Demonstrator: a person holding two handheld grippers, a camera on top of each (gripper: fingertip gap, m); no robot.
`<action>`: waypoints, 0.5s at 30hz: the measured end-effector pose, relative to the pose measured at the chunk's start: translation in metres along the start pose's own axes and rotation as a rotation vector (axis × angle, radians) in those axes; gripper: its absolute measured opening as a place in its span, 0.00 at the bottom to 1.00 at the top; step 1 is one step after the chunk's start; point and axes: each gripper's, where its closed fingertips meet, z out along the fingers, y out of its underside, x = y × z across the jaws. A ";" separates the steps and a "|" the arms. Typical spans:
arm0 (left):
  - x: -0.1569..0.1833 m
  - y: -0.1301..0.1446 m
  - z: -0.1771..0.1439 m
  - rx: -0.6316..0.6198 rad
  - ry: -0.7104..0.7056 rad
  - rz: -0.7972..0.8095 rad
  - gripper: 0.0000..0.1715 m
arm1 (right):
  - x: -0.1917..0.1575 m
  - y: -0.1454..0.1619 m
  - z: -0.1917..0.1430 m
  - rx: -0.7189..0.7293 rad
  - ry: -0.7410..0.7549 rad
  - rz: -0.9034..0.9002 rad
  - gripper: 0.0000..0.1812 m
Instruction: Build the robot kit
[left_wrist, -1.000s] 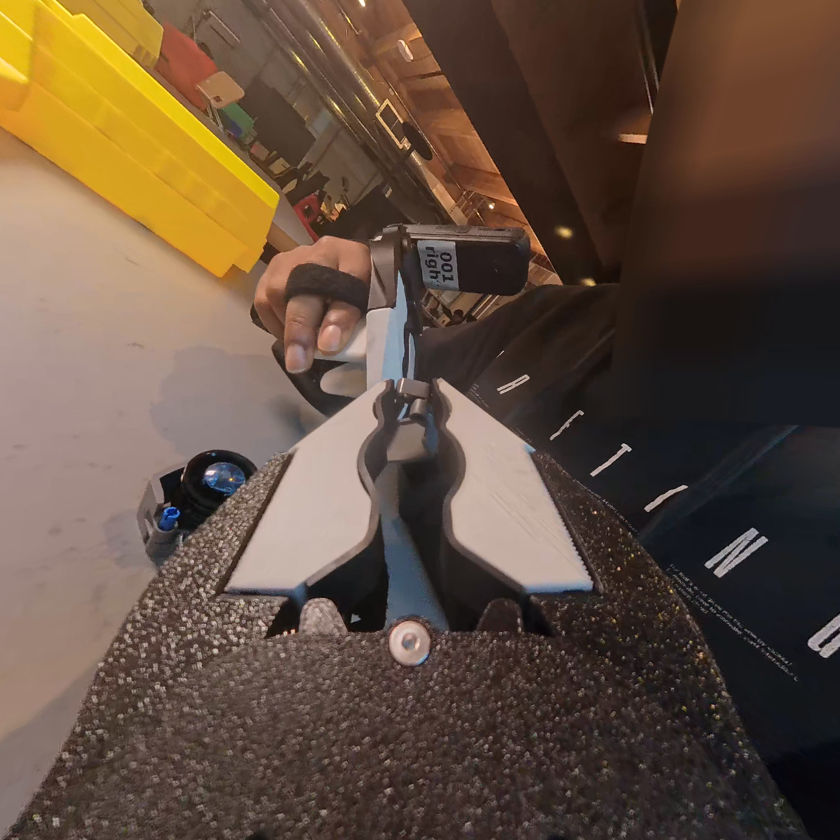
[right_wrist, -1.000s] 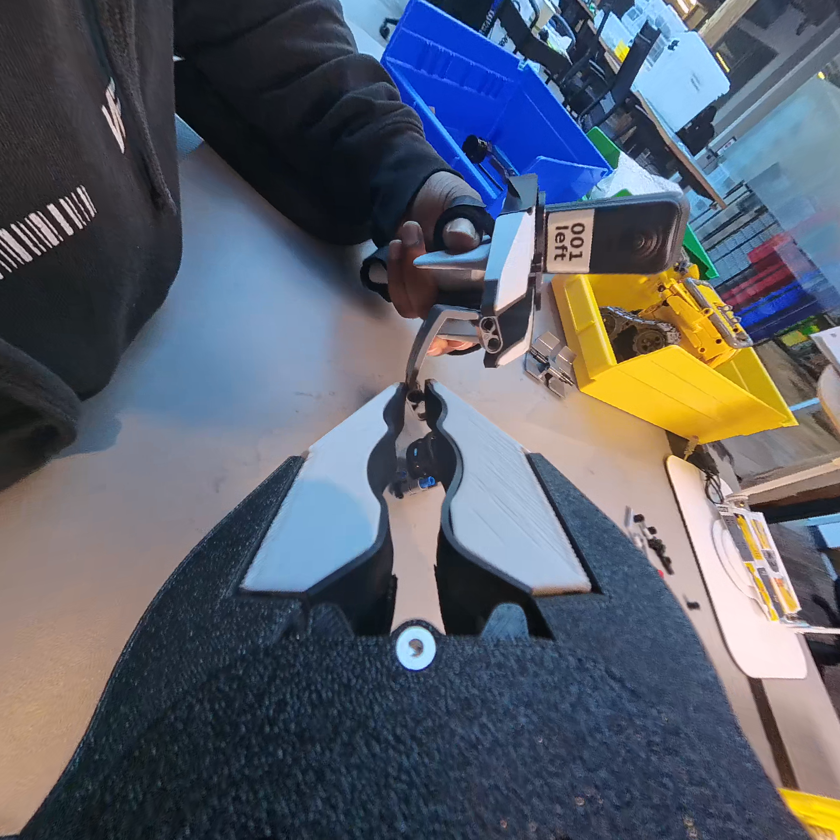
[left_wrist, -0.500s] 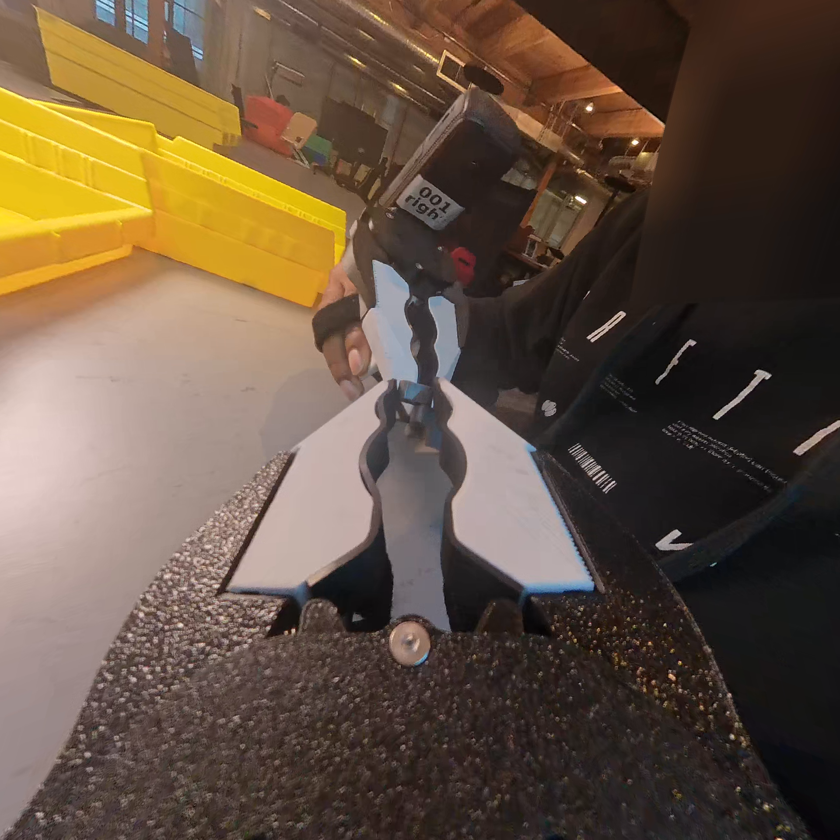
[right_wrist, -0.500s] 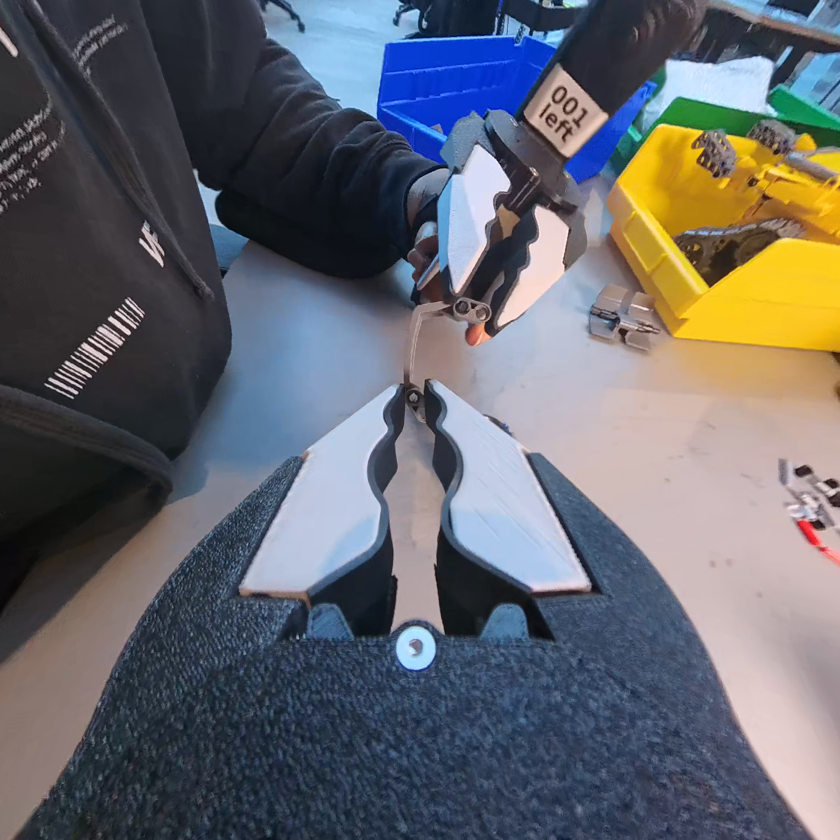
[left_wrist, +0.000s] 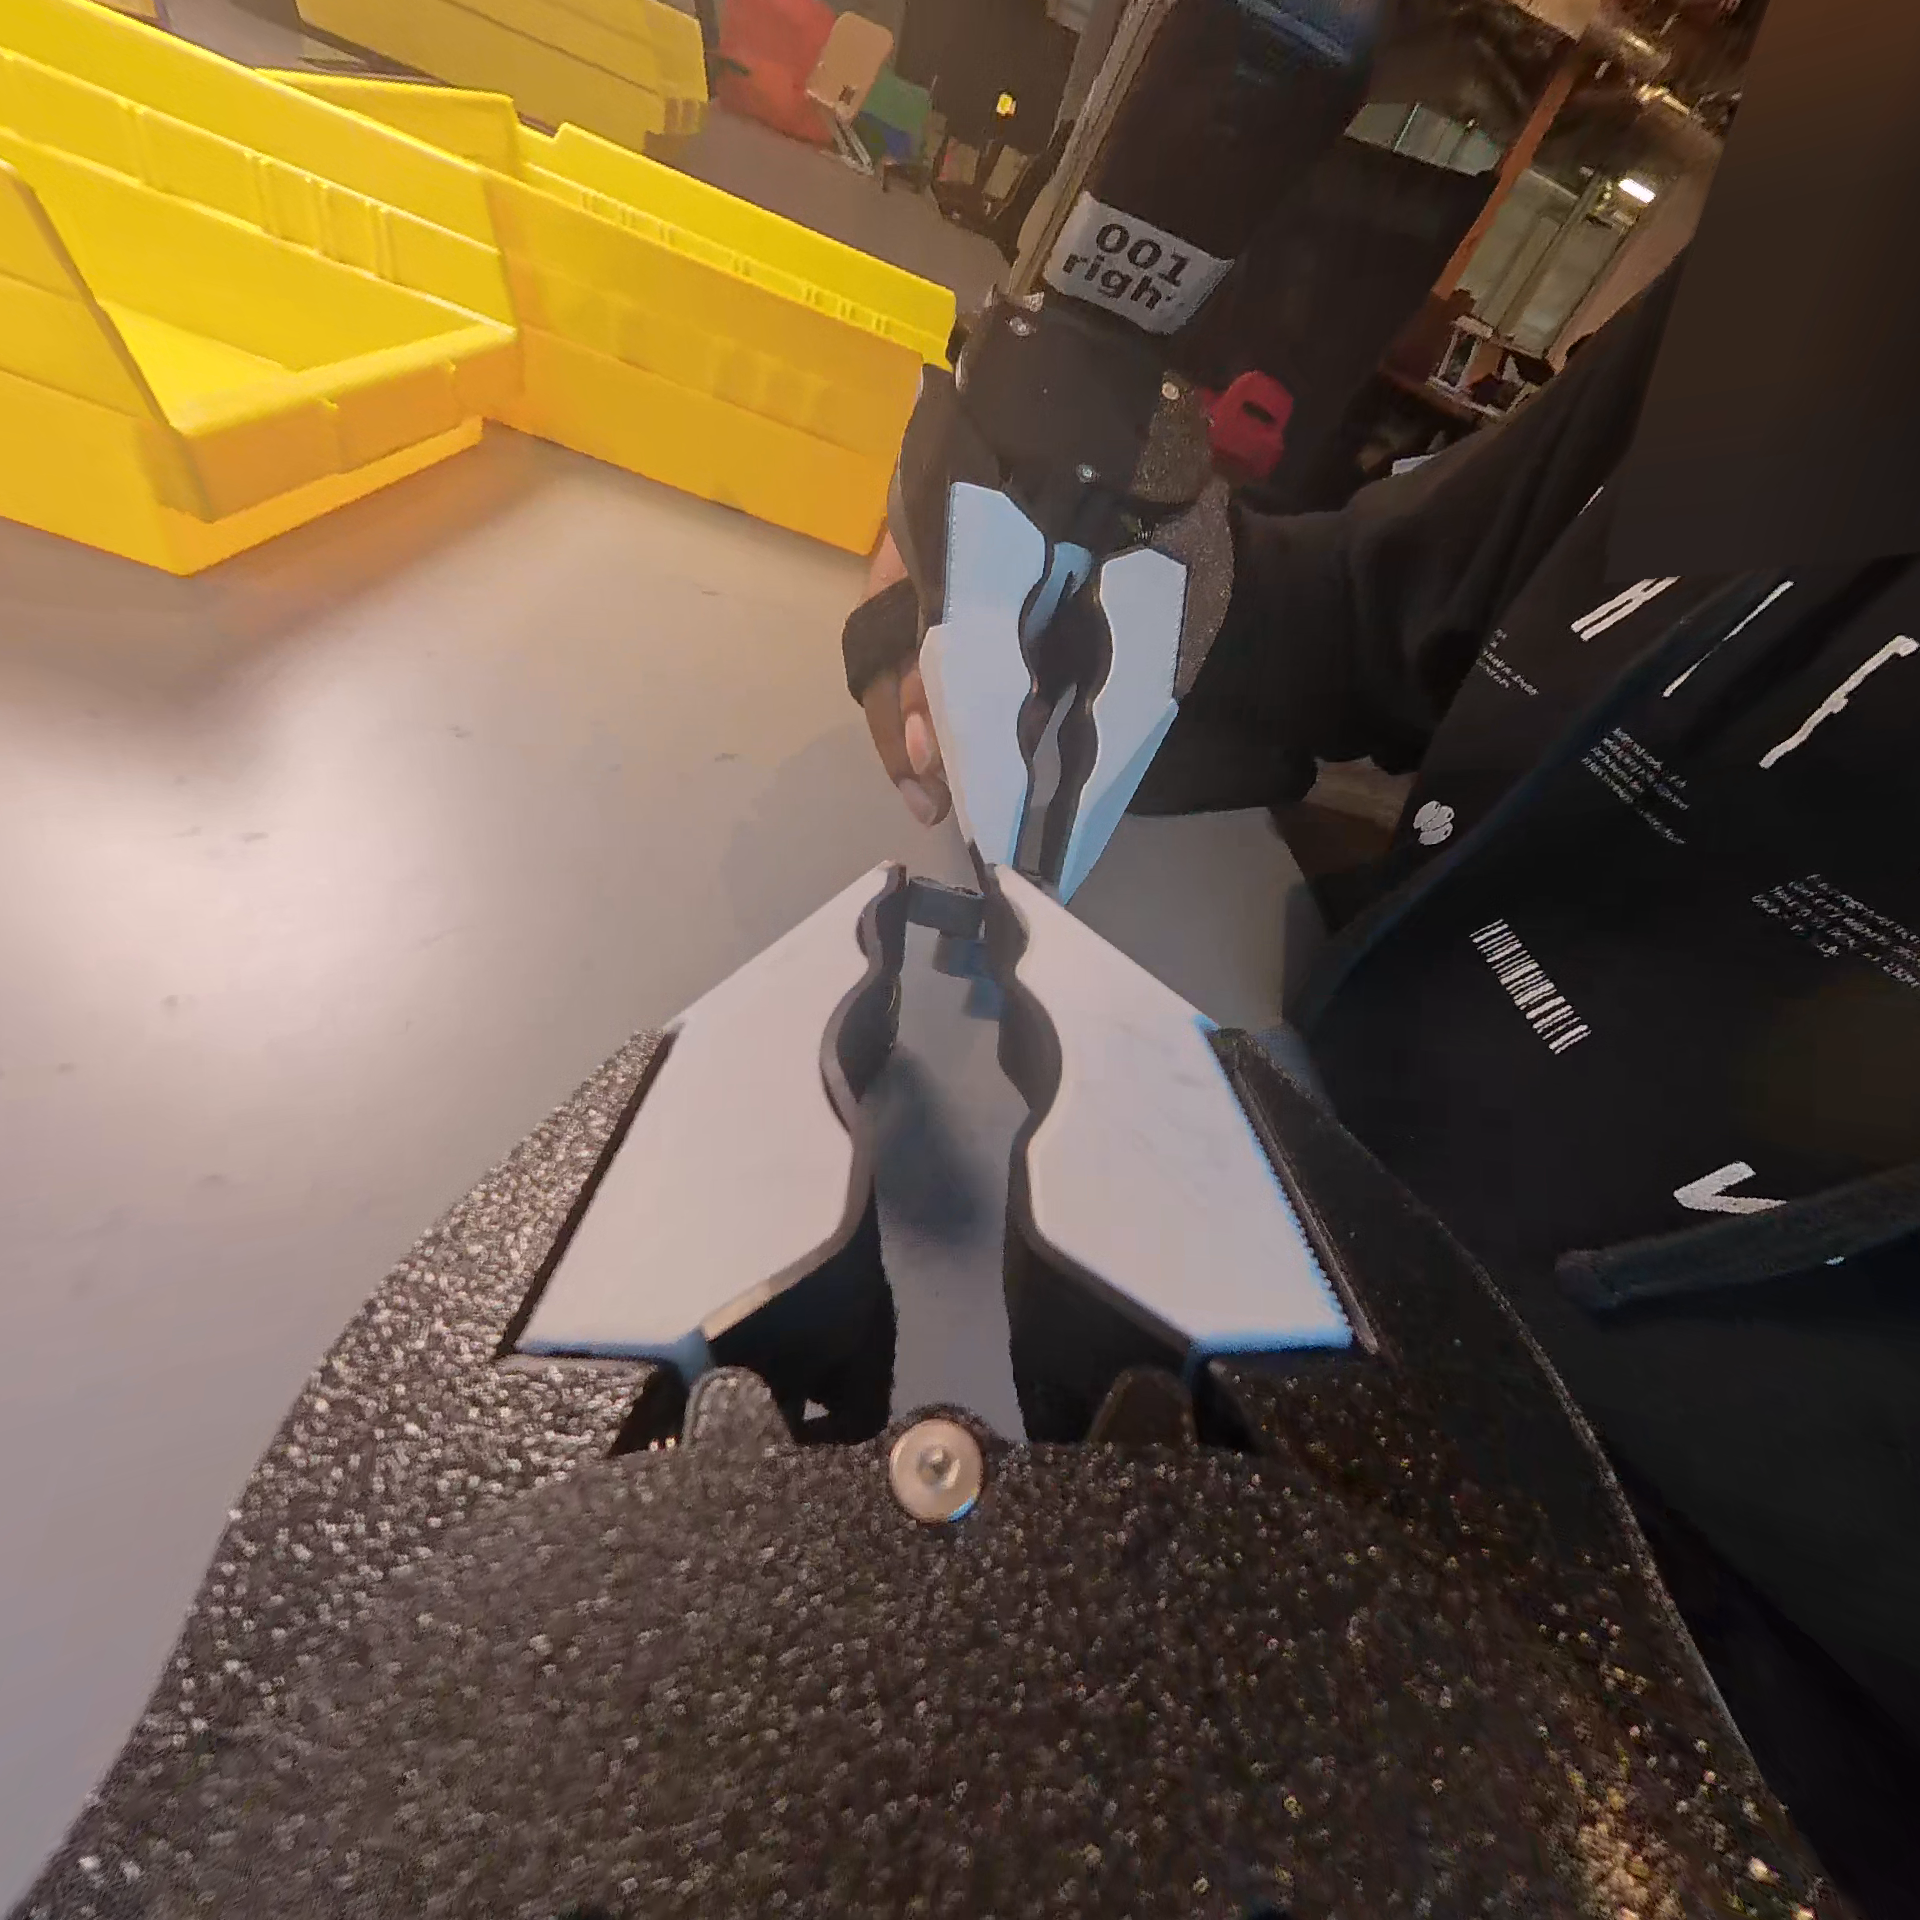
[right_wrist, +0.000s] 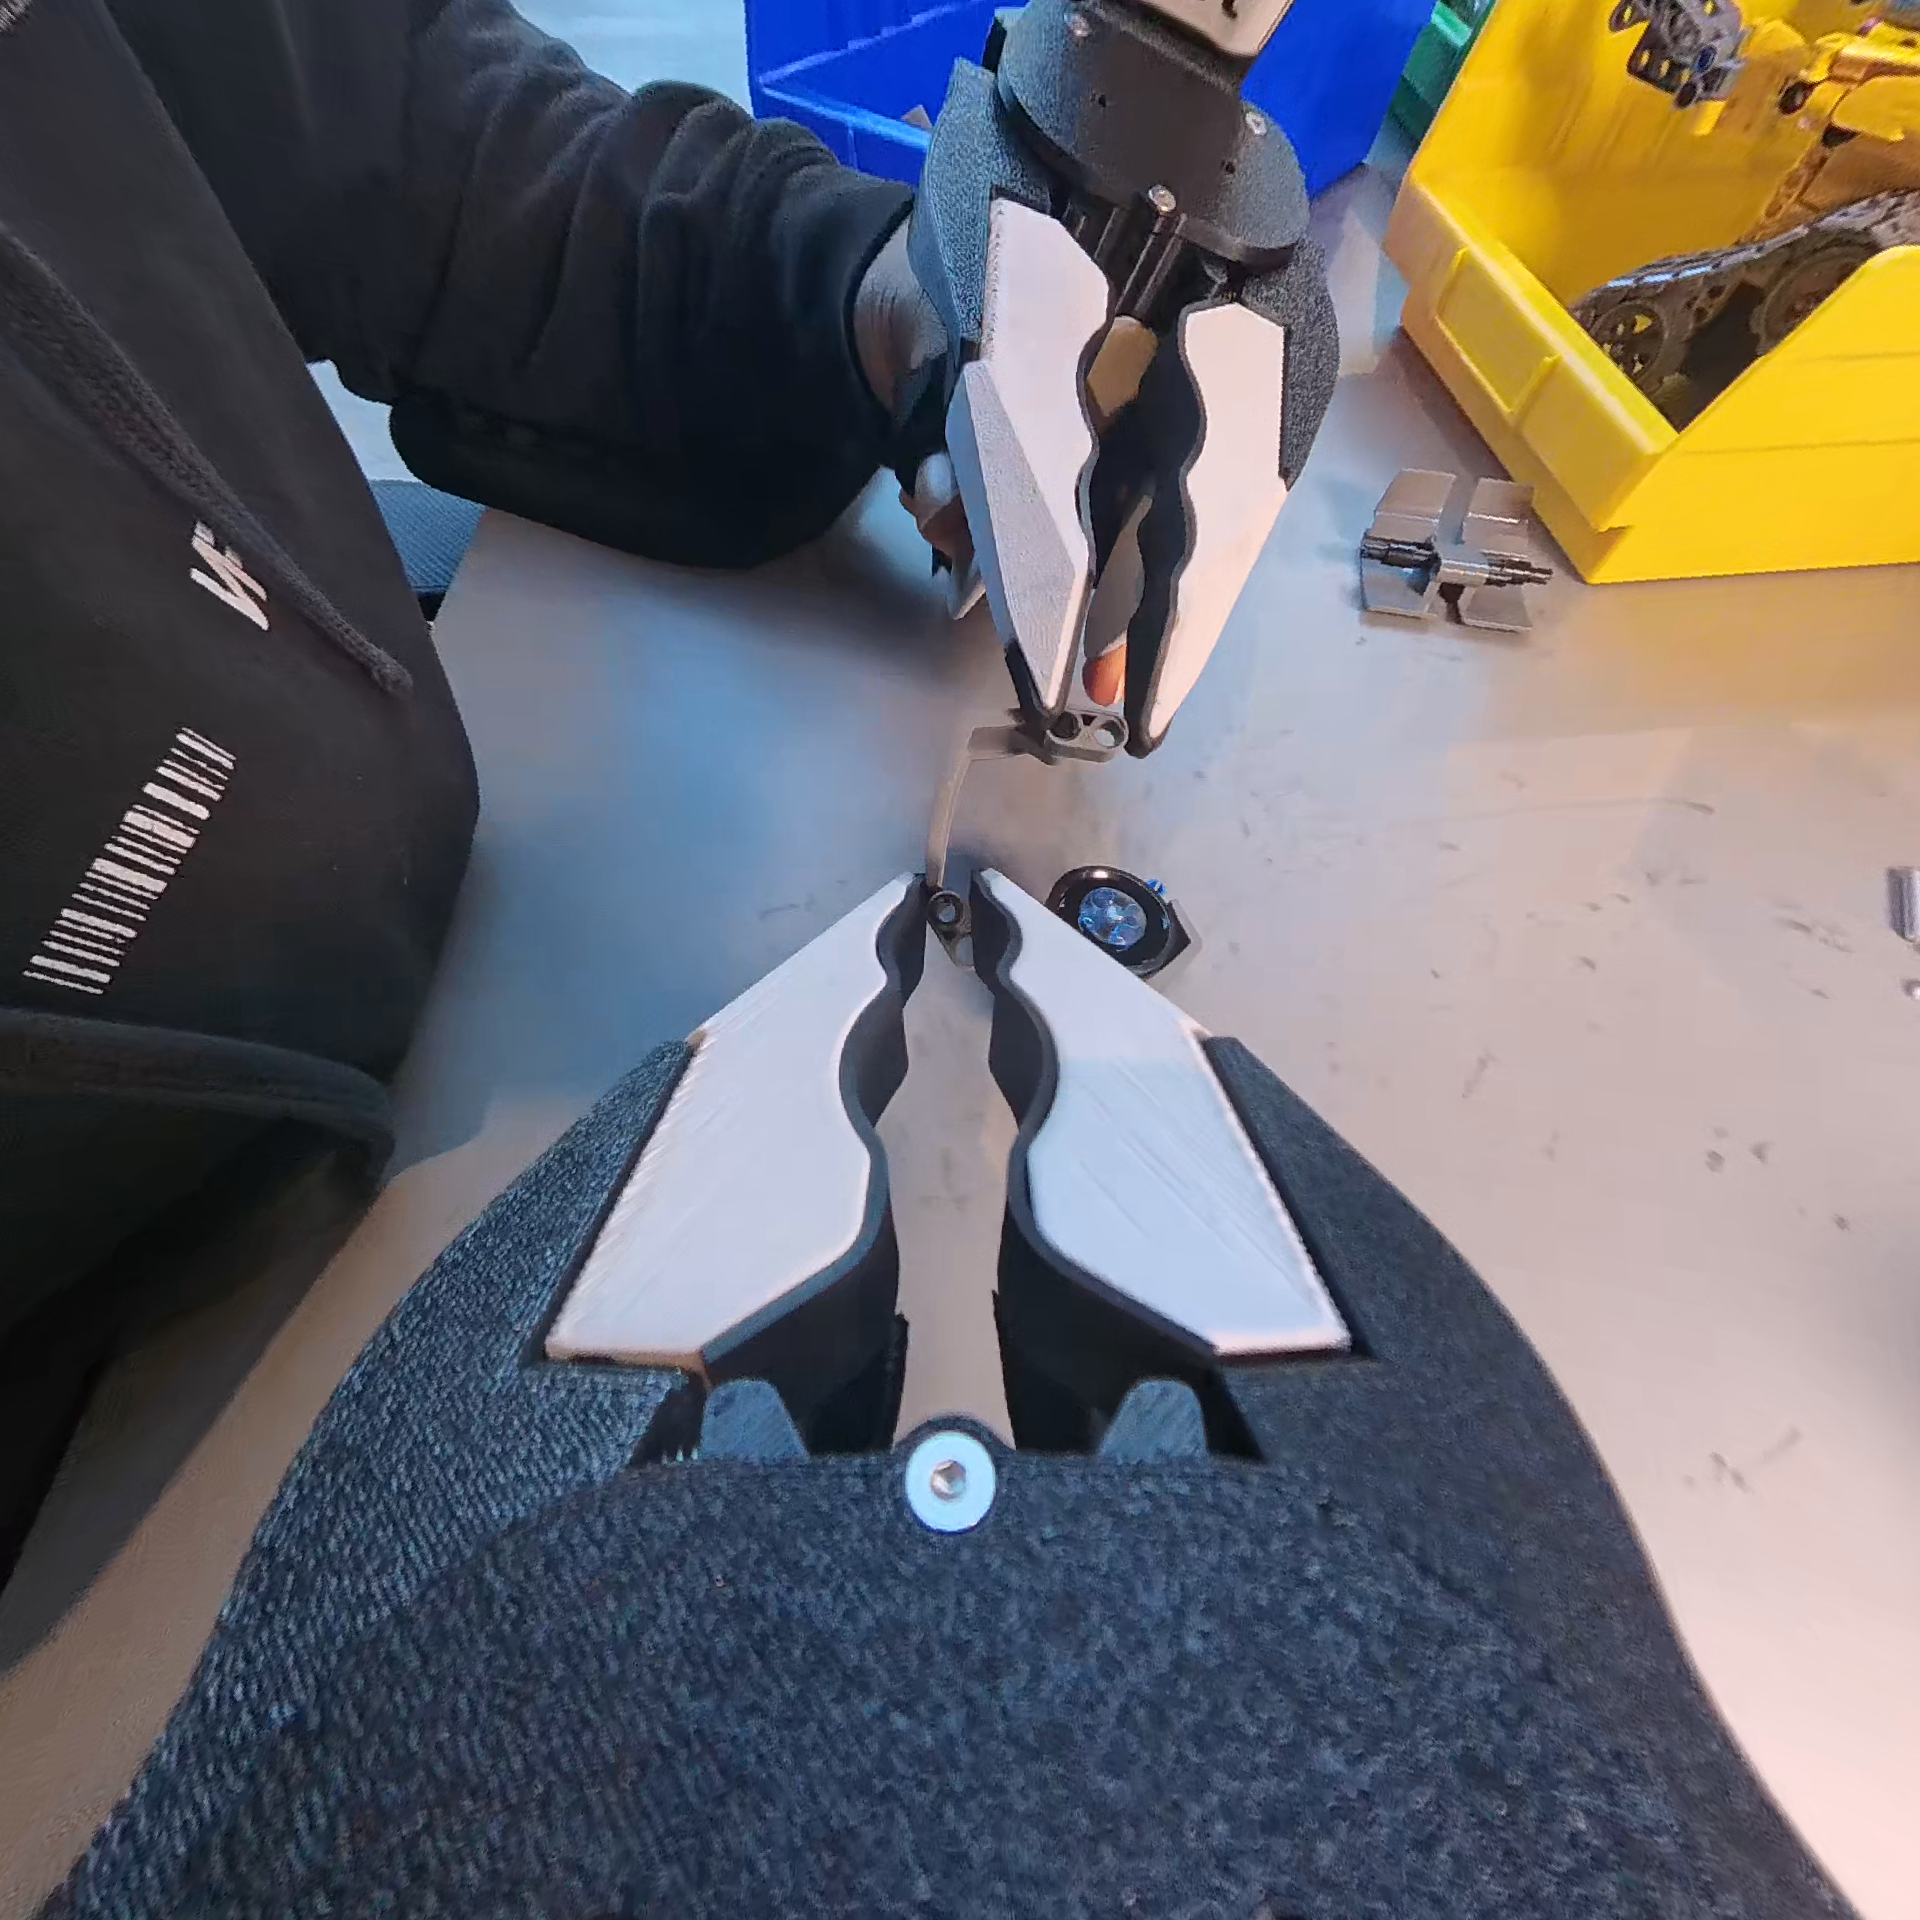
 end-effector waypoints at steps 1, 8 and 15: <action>-0.002 0.001 0.000 -0.008 -0.010 0.002 0.08 | 0.001 0.001 0.001 -0.005 0.008 0.003 0.05; -0.018 0.019 -0.002 -0.102 -0.064 -0.137 0.09 | 0.008 0.006 0.006 -0.044 0.038 0.063 0.04; -0.016 0.024 -0.007 -0.143 -0.046 -0.180 0.15 | 0.002 0.001 0.011 -0.018 -0.005 0.041 0.04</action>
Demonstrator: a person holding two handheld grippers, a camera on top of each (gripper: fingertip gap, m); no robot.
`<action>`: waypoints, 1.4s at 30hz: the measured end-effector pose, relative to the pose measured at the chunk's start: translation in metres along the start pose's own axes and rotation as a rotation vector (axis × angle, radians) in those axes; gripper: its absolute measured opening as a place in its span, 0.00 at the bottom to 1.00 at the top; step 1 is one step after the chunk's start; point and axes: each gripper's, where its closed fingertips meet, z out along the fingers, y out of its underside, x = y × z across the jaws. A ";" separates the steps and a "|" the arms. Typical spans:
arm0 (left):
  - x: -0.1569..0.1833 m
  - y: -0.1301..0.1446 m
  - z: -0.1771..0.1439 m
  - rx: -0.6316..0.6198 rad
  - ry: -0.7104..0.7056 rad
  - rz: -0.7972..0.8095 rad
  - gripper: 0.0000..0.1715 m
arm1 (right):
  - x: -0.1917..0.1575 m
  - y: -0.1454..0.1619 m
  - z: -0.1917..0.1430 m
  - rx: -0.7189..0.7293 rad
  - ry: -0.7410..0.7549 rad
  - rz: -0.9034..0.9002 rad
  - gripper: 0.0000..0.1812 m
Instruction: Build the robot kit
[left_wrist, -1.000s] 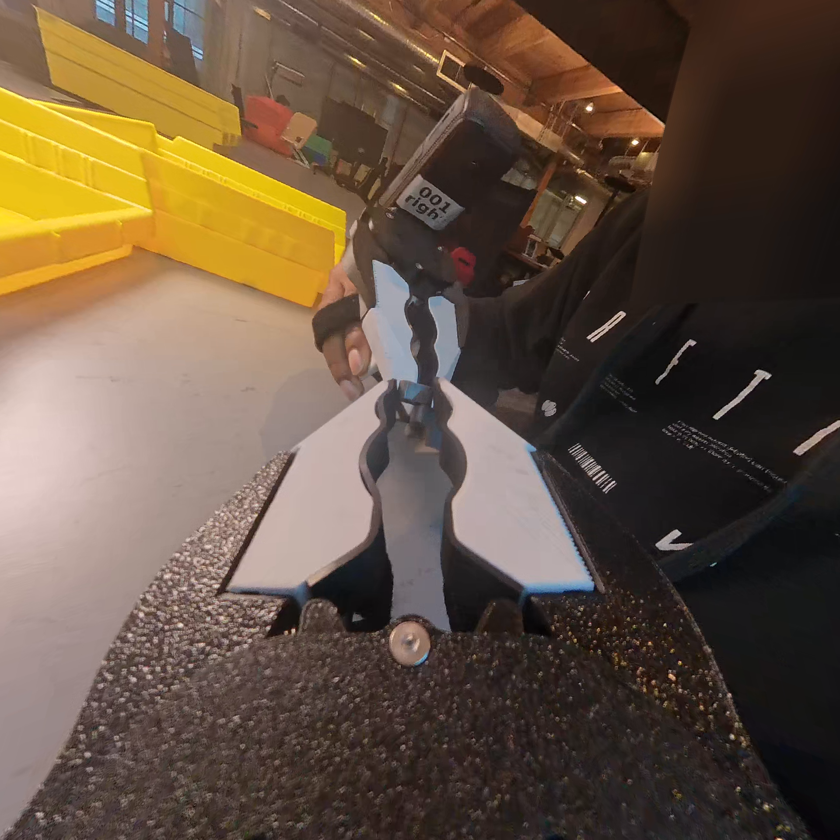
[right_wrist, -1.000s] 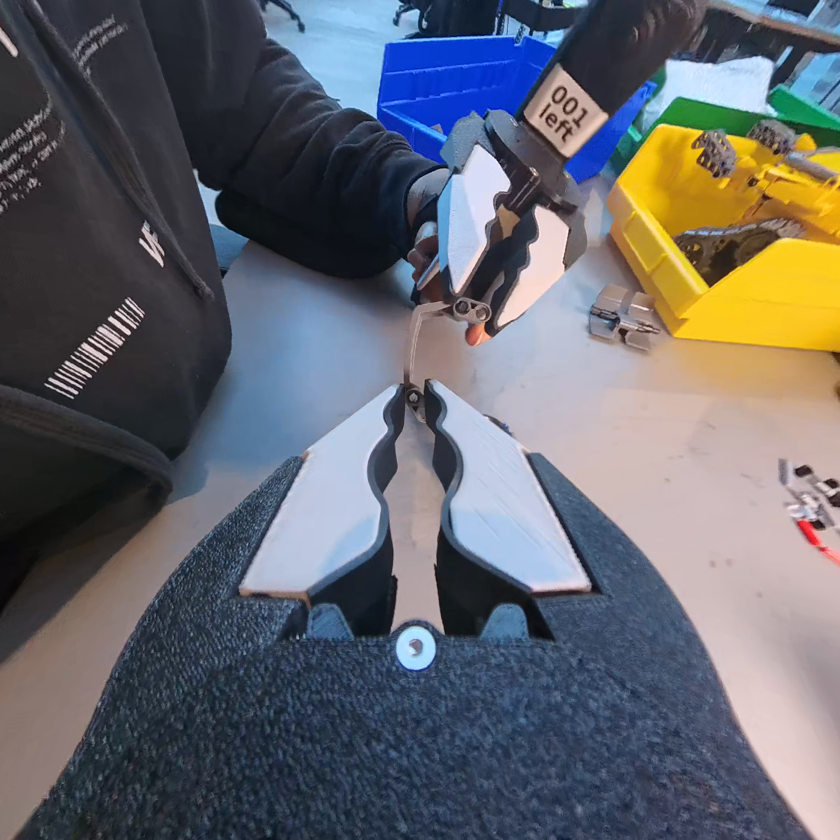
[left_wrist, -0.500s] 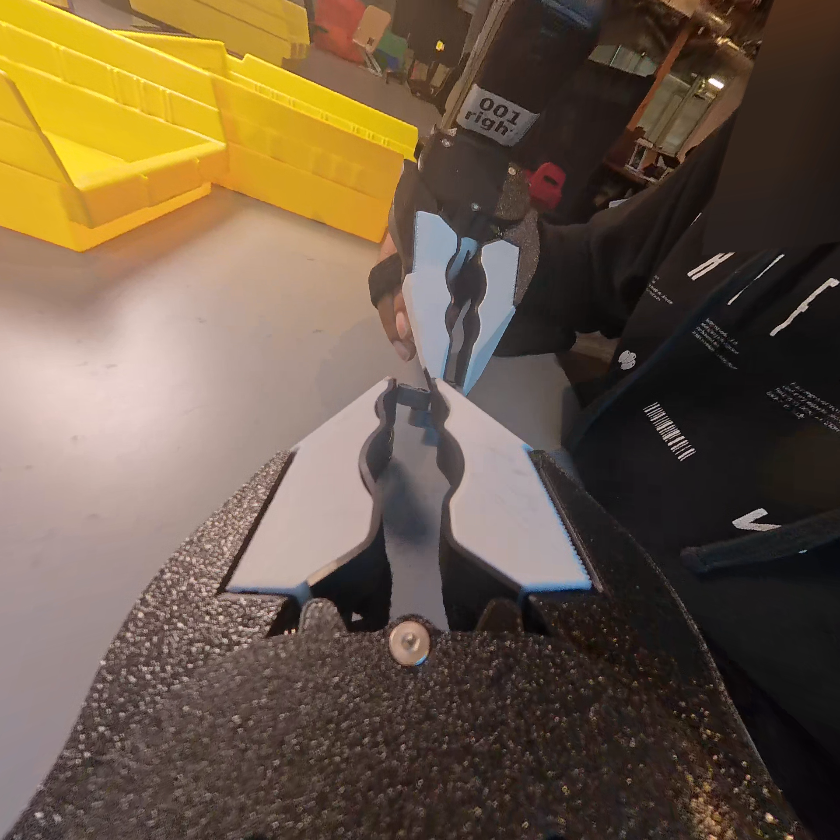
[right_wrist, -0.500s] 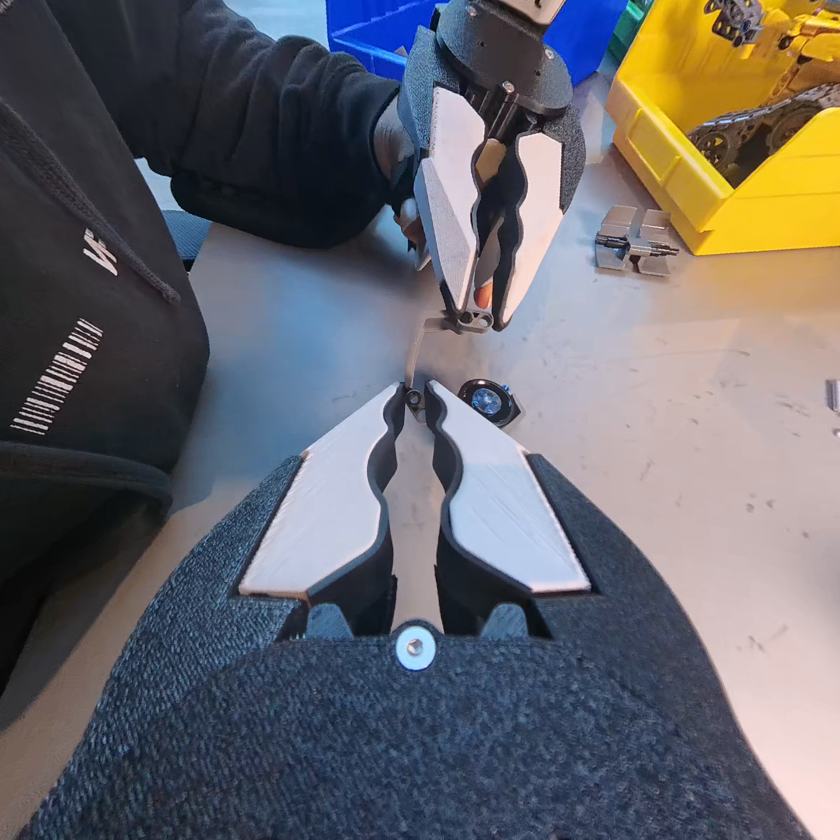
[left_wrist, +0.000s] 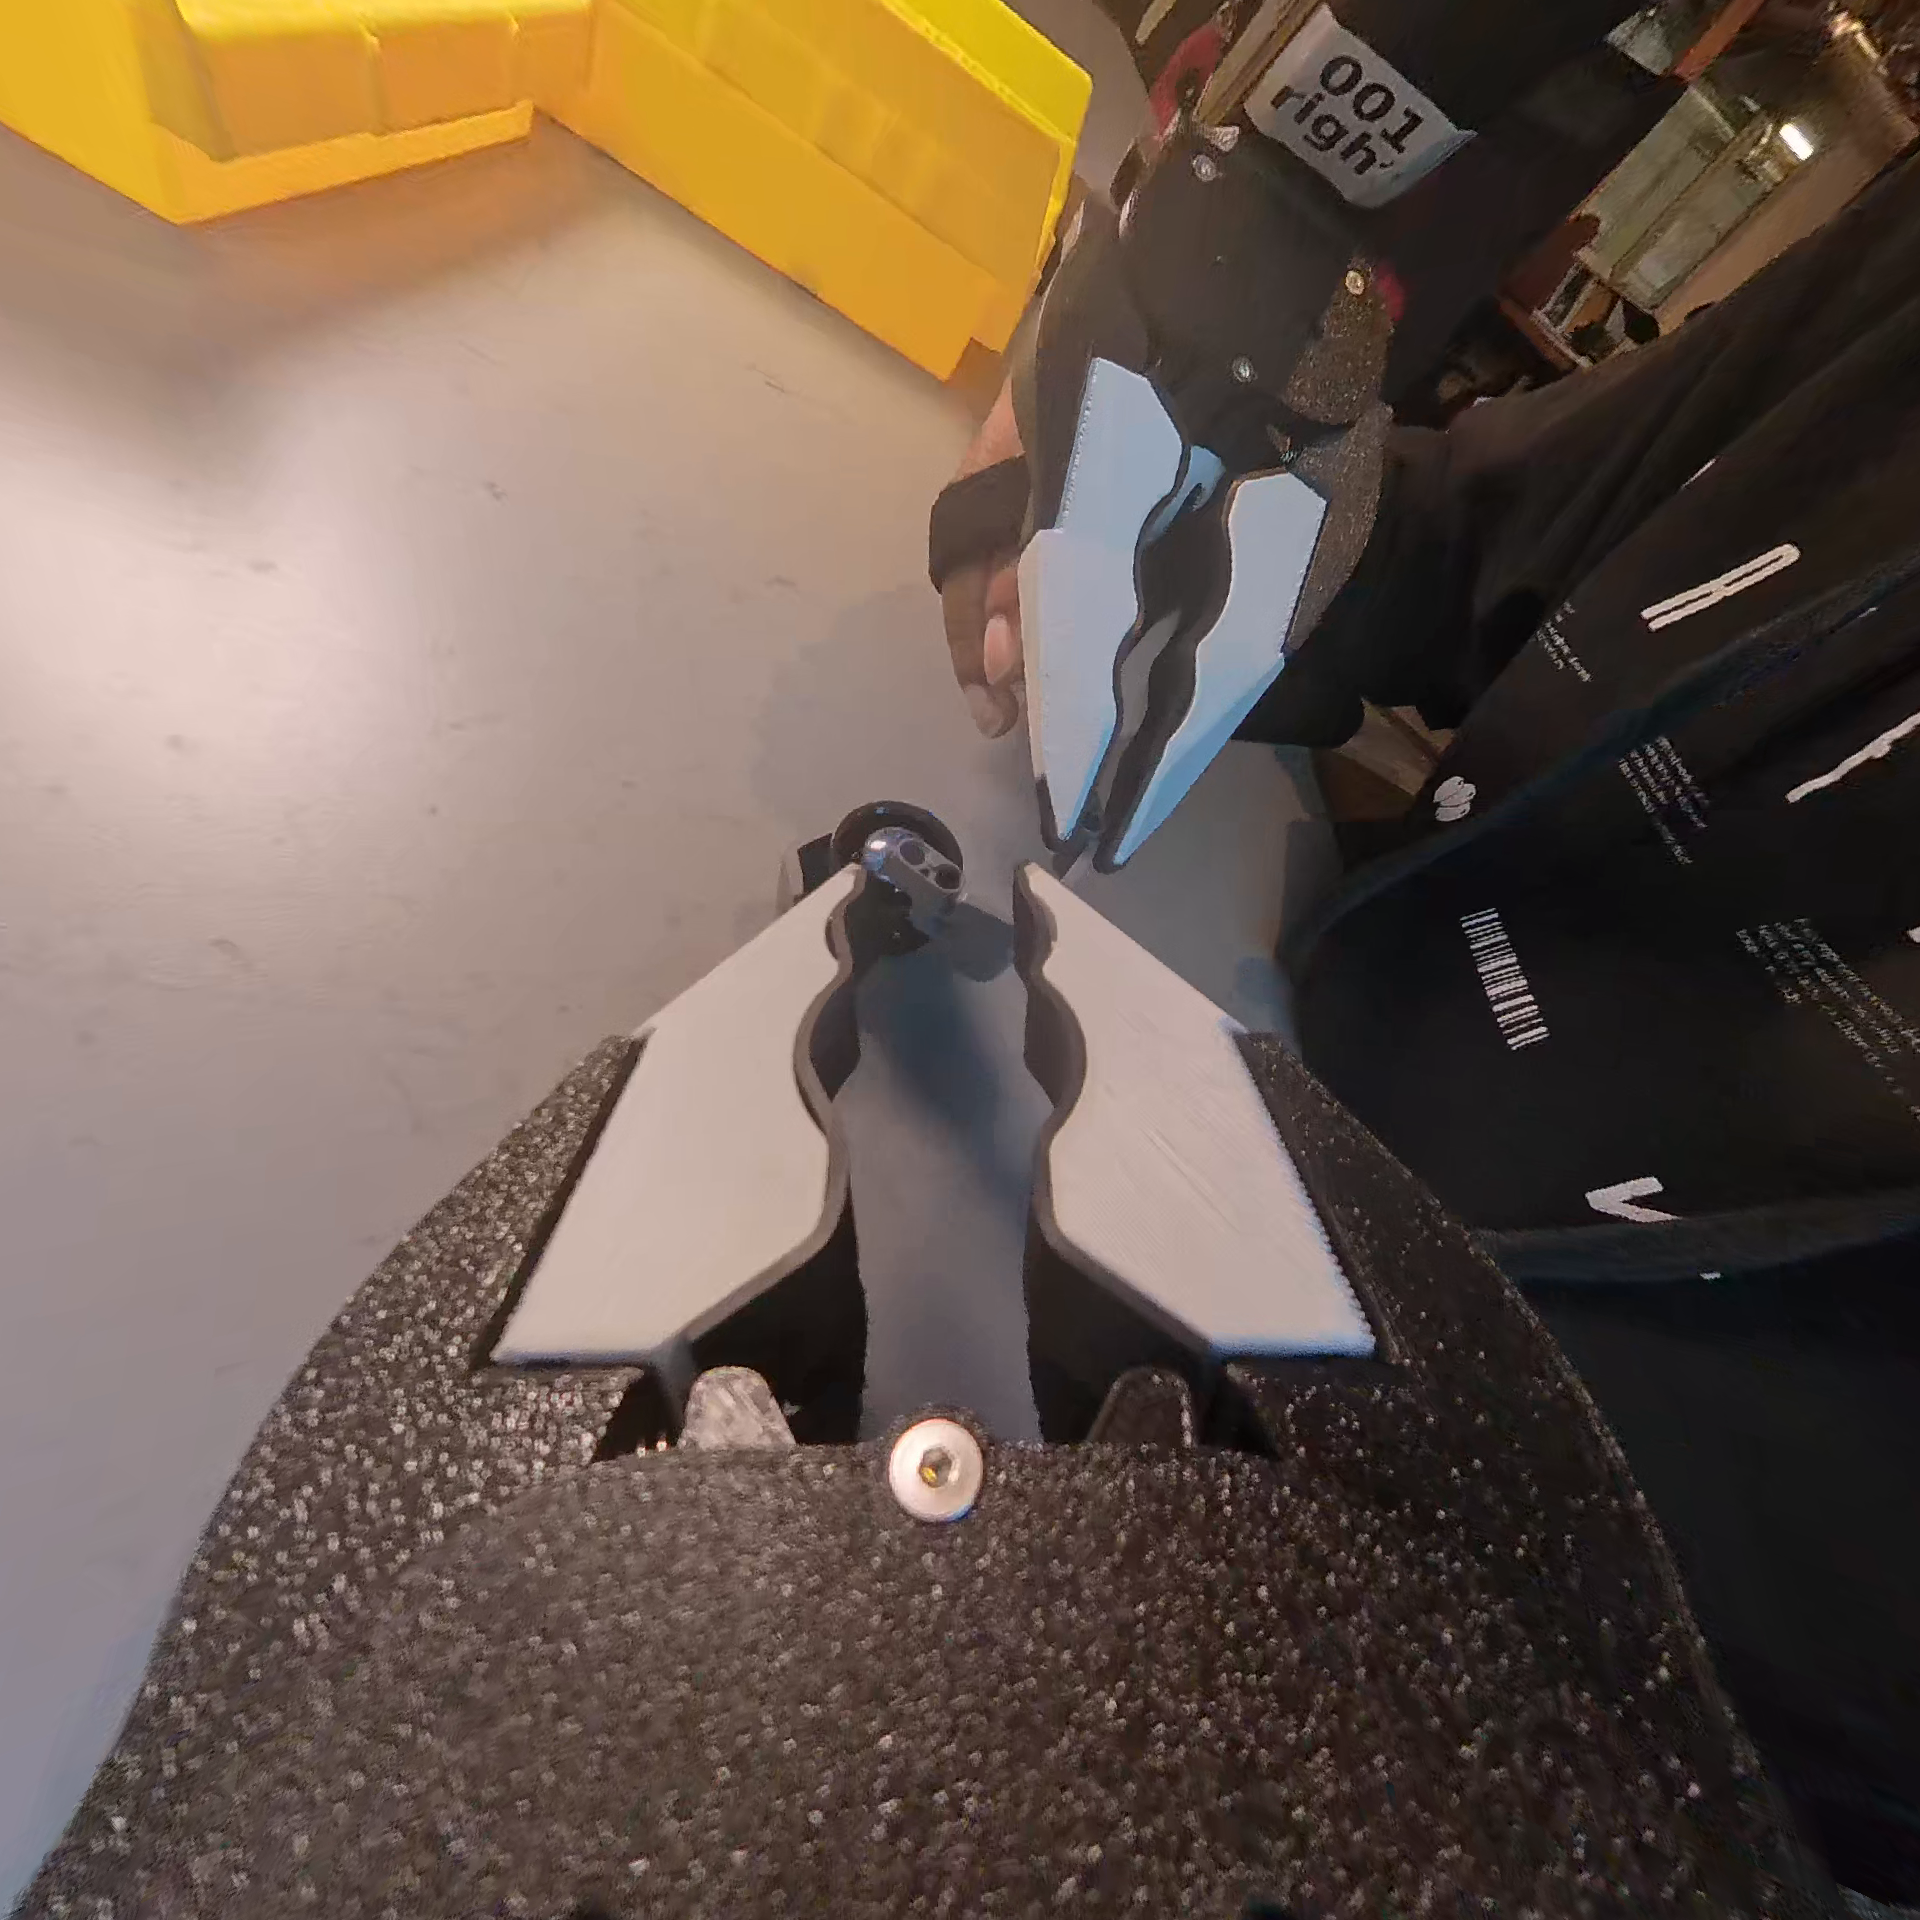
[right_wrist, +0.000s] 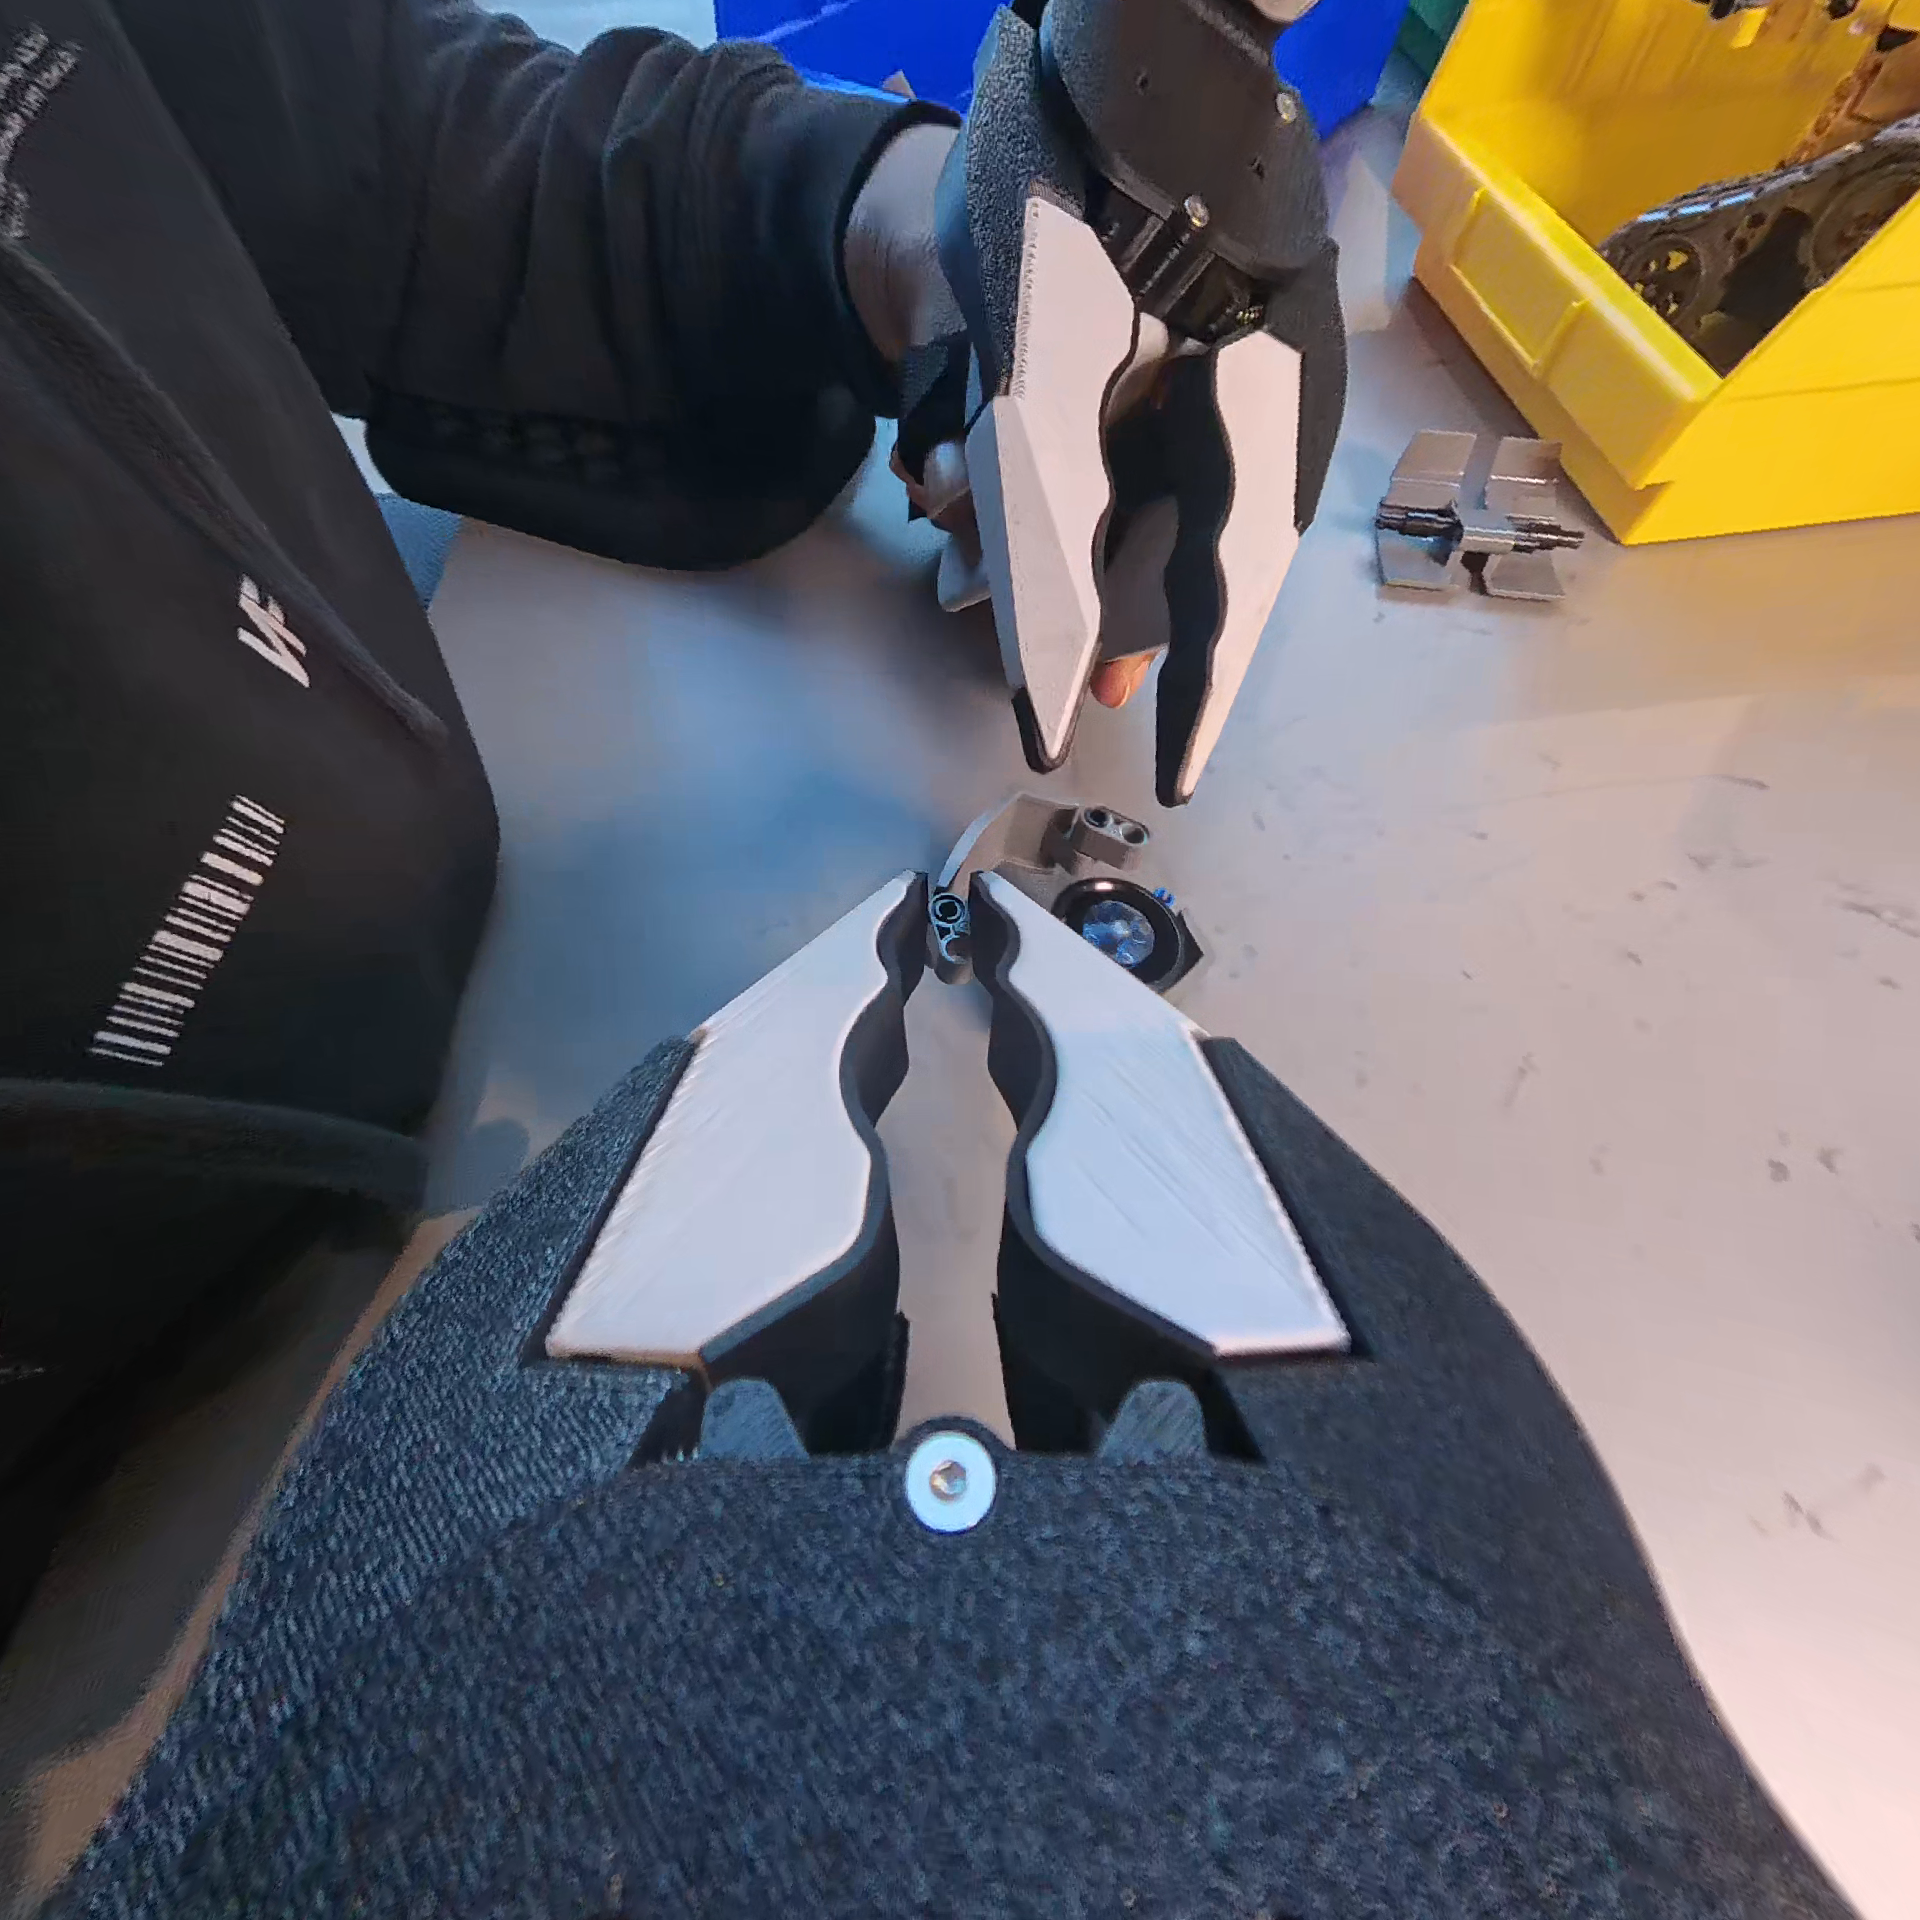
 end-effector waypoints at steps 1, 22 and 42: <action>-0.001 0.002 0.000 -0.010 -0.005 -0.002 0.15 | 0.001 0.001 0.001 -0.004 0.005 -0.006 0.04; -0.010 0.019 0.008 -0.110 -0.048 -0.022 0.15 | 0.017 0.004 0.009 0.022 -0.016 0.163 0.04; -0.011 0.020 0.003 -0.126 -0.082 0.022 0.08 | 0.016 0.005 0.015 0.036 -0.037 0.197 0.04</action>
